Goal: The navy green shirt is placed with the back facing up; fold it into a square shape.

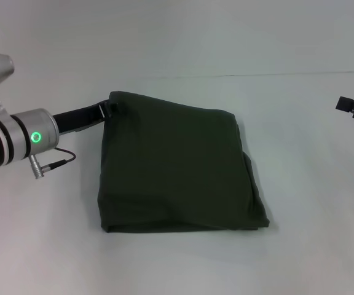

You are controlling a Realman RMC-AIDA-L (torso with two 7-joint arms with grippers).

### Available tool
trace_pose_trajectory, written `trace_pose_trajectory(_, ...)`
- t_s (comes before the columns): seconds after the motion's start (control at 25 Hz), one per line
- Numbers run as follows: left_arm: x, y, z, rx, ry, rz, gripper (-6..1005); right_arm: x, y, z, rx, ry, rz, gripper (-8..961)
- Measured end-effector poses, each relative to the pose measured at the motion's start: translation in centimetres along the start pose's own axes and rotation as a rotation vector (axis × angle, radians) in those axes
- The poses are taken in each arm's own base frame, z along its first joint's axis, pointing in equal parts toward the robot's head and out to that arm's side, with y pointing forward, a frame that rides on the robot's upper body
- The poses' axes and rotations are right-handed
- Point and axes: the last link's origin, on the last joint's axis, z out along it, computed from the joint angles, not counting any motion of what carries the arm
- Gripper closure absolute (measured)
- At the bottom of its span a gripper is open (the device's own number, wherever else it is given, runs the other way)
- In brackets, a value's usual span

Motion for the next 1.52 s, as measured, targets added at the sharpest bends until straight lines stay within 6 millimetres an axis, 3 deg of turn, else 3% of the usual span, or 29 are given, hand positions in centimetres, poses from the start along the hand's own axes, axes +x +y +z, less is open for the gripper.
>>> trace_pose_trajectory(0.36, -0.5, -0.1, 0.0, 0.001, 0.007, -0.014, 875, -0.2, 0.0, 0.3, 0.006, 0.004, -0.007, 31)
trace_pose_trajectory(0.56, -0.2, -1.8, -1.2, 0.059, 0.061, -0.033, 865, -0.2, -0.2, 0.4, 0.023, -0.001, -0.008, 30)
trace_pose_trajectory(0.76, 1.4, -3.5, -5.0, 0.058, 0.192, -0.061, 646, -0.5, -0.1, 0.2, 0.014, -0.006, -0.022, 29)
trace_pose_trajectory(0.92, 1.5, -1.3, -8.4, -0.171, 0.254, 0.001, 488, -0.7, 1.8, -0.4, -0.126, -0.039, -0.106, 29)
trace_pose_trajectory(1.04, -0.1, 0.9, -10.4, -0.36, 0.245, 0.072, 376, 0.1, 3.7, -0.9, -0.262, -0.071, -0.209, 28)
trace_pose_trajectory(1.24, -2.9, 2.7, -12.7, -0.553, 0.188, 0.175, 209, 2.6, 6.4, -0.9, -0.45, -0.068, -0.387, 27)
trace_pose_trajectory(1.52, -6.4, 2.7, -15.3, -0.634, 0.154, 0.311, 63, 5.6, 8.5, 0.7, -0.57, -0.018, -0.552, 33)
